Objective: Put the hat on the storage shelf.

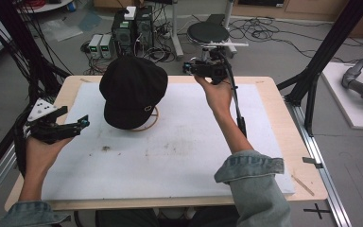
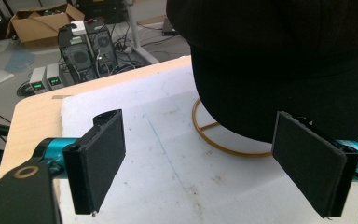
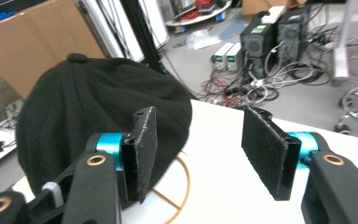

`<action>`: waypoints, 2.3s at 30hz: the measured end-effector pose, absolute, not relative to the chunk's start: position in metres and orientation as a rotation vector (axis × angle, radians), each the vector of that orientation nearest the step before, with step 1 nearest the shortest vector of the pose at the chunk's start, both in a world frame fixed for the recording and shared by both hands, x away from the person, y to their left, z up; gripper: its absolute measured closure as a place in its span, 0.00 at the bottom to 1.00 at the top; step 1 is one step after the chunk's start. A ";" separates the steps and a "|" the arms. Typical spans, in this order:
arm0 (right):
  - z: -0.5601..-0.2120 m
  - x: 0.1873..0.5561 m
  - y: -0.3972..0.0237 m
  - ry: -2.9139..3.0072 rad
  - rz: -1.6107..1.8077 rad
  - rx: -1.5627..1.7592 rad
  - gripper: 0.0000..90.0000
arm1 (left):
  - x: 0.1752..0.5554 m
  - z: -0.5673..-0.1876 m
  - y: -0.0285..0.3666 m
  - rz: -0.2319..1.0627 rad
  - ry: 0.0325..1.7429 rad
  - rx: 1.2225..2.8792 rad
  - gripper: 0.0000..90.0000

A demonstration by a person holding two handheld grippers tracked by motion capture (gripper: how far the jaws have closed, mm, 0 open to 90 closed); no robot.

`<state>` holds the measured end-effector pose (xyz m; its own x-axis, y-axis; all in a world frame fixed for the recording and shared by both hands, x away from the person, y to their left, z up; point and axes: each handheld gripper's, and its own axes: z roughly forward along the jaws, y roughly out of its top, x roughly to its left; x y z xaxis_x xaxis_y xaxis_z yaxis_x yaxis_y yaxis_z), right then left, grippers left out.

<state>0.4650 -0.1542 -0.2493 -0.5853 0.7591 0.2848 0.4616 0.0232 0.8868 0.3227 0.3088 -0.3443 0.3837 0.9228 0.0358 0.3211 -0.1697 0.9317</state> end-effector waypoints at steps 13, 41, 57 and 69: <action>-0.271 0.437 -0.201 1.992 1.447 1.304 0.35 | 0.329 -0.346 0.306 0.797 1.108 1.700 0.20; -0.325 0.368 -0.271 1.927 1.305 1.370 0.12 | 0.337 -0.351 0.298 0.784 1.109 1.721 0.20; -0.363 0.345 -0.297 1.880 1.304 1.438 0.12 | 0.336 -0.354 0.298 0.788 1.114 1.731 0.20; -0.364 0.345 -0.296 1.870 1.305 1.438 0.12 | 0.337 -0.355 0.297 0.786 1.113 1.733 0.20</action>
